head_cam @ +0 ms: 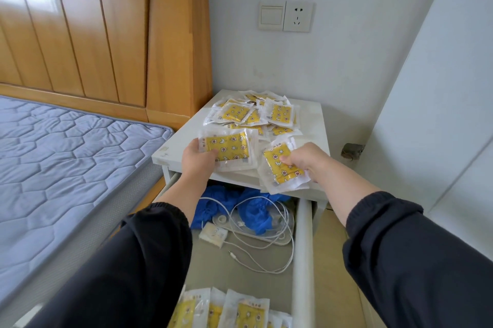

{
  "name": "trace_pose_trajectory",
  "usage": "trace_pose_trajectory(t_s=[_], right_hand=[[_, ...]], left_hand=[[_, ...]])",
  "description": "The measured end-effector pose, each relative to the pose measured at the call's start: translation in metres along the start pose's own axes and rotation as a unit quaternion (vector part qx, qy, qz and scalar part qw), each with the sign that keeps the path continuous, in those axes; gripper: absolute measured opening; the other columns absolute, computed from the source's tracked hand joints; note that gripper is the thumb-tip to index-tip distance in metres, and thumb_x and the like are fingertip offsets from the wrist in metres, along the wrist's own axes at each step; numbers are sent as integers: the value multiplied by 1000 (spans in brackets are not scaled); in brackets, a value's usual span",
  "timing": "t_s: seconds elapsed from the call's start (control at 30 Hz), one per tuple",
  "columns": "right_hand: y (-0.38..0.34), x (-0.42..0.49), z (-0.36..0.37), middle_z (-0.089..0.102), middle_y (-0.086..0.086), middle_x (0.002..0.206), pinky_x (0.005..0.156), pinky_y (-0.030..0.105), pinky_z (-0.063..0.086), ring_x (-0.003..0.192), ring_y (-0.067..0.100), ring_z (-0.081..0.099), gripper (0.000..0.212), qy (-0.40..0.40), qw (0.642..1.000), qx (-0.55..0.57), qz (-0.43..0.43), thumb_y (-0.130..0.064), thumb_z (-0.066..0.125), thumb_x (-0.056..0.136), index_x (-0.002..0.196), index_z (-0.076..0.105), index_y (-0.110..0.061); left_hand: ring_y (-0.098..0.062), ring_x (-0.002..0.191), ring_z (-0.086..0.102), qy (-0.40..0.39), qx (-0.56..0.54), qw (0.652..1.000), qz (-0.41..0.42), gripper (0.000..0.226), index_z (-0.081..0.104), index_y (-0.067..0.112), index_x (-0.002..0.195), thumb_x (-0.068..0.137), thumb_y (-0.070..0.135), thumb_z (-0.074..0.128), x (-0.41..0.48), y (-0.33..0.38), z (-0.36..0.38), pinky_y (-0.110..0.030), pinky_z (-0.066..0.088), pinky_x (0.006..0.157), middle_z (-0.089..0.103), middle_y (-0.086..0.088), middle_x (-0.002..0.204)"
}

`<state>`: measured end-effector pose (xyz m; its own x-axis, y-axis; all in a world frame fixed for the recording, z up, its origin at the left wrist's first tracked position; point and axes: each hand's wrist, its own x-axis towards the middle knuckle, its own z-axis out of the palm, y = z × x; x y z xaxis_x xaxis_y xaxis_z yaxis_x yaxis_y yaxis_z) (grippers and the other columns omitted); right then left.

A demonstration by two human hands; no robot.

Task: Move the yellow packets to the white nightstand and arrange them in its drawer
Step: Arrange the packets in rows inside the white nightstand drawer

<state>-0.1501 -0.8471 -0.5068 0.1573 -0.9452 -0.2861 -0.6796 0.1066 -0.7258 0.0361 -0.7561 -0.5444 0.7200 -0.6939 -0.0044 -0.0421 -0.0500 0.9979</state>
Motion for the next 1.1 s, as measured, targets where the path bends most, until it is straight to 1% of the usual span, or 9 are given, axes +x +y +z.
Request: trace_pose_trajectory(t_s=[0.1, 0.23, 0.37, 0.5, 0.6, 0.73, 0.8, 0.9, 1.1], right_hand=[[14, -9, 9, 60, 17, 123, 63, 25, 43, 98, 27, 59, 54, 28, 997, 68, -4, -26, 72, 84, 126, 52, 3], [25, -24, 23, 64, 15, 118, 81, 30, 49, 101, 27, 62, 48, 24, 989, 143, -37, -23, 72, 84, 124, 57, 0], [30, -49, 38, 64, 11, 117, 90, 36, 50, 104, 27, 61, 34, 24, 986, 116, -113, -22, 65, 89, 118, 59, -5], [40, -73, 54, 67, 7, 102, 83, 37, 54, 92, 23, 65, 12, 6, 982, 133, -133, -16, 61, 91, 101, 62, -10], [55, -86, 70, 67, 2, 92, 72, 29, 53, 84, 17, 64, 7, -24, 980, 169, -102, -10, 59, 92, 97, 61, -15], [85, -94, 100, 67, 4, 98, 80, 38, 54, 90, 22, 65, 15, -57, 974, 220, 9, -11, 59, 92, 107, 61, -15], [102, -93, 114, 68, 8, 99, 87, 45, 53, 93, 26, 65, 17, -64, 963, 247, 91, -12, 61, 91, 107, 61, -13], [115, -88, 127, 69, 10, 102, 90, 49, 51, 94, 30, 65, 24, -71, 935, 286, 198, -15, 65, 86, 110, 61, -11], [123, -92, 149, 67, 12, 106, 96, 46, 48, 100, 30, 63, 28, -89, 946, 206, 232, -11, 61, 88, 115, 60, -6]], left_hand=[[-18, 96, 62, -7, -22, 1000, -20, 20, 56, 21, 102, 92, 4, 57, -14, -7, -16, -33, 52, 84, 63, 5, 93], [-12, 91, 62, 1, -49, 997, -53, 23, 55, 23, 107, 94, 5, 56, -38, -24, -32, -30, 53, 79, 63, 9, 95], [-12, 91, 62, -7, -41, 996, -84, 24, 55, 21, 114, 95, 6, 55, -52, -42, -54, -32, 53, 79, 64, 6, 100], [-21, 102, 63, -43, 36, 994, -95, 22, 56, 22, 104, 94, 2, 55, -61, -66, -76, -35, 52, 85, 65, 2, 101], [-18, 105, 59, -96, 188, 972, -107, 43, 48, 20, 133, 93, 7, 57, -59, -81, -86, -32, 49, 83, 60, -2, 122], [-21, 115, 56, -268, 387, 878, -82, 52, 43, 19, 140, 91, 11, 58, -53, -96, -89, -36, 48, 96, 56, -3, 128], [-20, 113, 57, -349, 442, 824, -62, 40, 51, 18, 129, 90, 11, 58, -53, -98, -86, -40, 46, 100, 59, -2, 120], [-18, 116, 54, -443, 488, 748, -85, 42, 50, 21, 130, 90, 11, 57, -56, -99, -83, -39, 42, 104, 57, 1, 122], [-21, 116, 54, -525, 611, 587, -81, 42, 52, 16, 133, 92, 12, 57, -66, -107, -80, -35, 41, 97, 59, -2, 126]])
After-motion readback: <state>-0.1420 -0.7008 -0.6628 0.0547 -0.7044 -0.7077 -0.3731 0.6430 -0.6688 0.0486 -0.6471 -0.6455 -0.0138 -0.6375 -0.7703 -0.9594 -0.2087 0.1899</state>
